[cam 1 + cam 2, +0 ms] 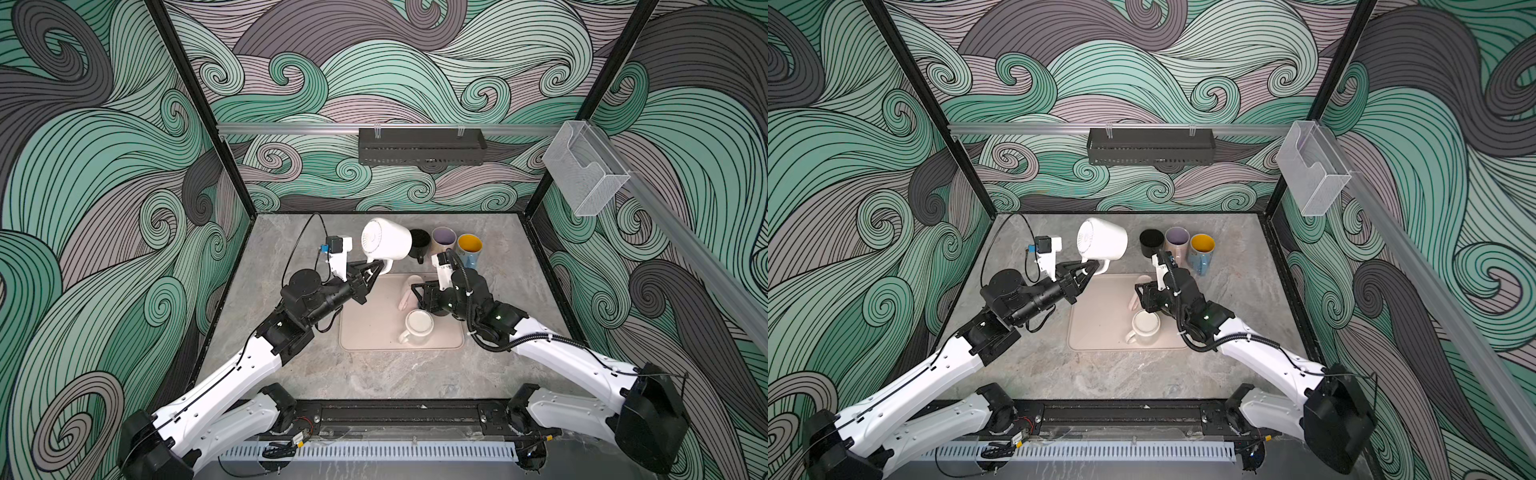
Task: Turn the mug right side up
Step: 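Lift the white mug off the tray with the left gripper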
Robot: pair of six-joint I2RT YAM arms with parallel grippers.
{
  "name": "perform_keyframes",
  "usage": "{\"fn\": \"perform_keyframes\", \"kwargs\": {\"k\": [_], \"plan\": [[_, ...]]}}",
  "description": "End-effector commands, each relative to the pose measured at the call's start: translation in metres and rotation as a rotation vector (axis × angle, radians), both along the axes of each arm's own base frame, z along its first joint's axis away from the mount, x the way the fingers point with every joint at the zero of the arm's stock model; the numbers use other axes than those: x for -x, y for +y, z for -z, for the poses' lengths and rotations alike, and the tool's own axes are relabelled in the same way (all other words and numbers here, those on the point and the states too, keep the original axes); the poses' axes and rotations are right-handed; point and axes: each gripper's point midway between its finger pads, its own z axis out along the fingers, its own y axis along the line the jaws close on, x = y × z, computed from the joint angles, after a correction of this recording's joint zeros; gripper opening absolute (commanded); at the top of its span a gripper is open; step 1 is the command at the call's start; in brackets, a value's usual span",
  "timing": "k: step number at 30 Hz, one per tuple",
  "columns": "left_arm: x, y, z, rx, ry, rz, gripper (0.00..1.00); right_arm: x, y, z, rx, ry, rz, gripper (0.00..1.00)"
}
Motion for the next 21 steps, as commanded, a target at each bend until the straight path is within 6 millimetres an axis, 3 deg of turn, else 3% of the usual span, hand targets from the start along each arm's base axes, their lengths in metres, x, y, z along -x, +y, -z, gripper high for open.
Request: {"fn": "perform_keyframes", "kwargs": {"k": [1,11,21], "plan": [[0.025,0.009,-0.078,0.246,-0.183,0.092,0.00,0.006,0.011,-0.034,-0.192,-0.036,-0.072,0.52],[0.023,0.008,-0.084,0.413,-0.170,0.194,0.00,0.040,0.020,-0.102,-0.506,-0.148,-0.286,0.56],[0.017,-0.003,-0.070,0.452,-0.123,0.274,0.00,0.052,0.023,-0.133,-0.613,-0.222,-0.365,0.58]]}}
